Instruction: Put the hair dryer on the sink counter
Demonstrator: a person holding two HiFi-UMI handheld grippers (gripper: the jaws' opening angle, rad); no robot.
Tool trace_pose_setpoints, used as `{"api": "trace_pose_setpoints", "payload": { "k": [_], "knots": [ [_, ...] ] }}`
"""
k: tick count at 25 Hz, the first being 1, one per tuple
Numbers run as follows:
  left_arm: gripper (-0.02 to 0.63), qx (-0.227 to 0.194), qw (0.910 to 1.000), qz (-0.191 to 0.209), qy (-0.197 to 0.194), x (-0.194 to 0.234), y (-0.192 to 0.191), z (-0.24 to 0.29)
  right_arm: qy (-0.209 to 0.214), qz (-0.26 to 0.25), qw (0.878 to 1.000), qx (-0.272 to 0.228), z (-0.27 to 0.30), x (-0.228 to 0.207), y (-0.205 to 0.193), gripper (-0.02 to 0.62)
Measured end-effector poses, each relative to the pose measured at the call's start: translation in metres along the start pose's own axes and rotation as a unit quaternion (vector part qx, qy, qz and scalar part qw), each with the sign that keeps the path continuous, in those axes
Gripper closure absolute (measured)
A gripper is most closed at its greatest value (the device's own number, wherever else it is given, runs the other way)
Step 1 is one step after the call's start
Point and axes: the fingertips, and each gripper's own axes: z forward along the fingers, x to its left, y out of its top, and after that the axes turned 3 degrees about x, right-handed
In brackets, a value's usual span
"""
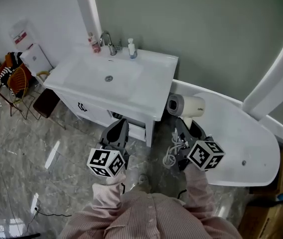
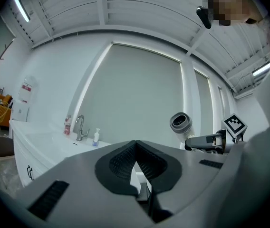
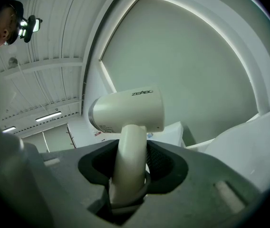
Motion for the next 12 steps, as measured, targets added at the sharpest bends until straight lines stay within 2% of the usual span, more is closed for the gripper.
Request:
{"api": "trace_pose_setpoints", "payload": {
  "k": [12],
  "knots": [
    [0.609, 0.005, 0.9996, -0.005, -0.028, 0.041, 0.005, 0.053, -0.023, 0.005, 1.0, -0.015, 0.057, -0.016, 0.014, 0.431]
  ]
}}
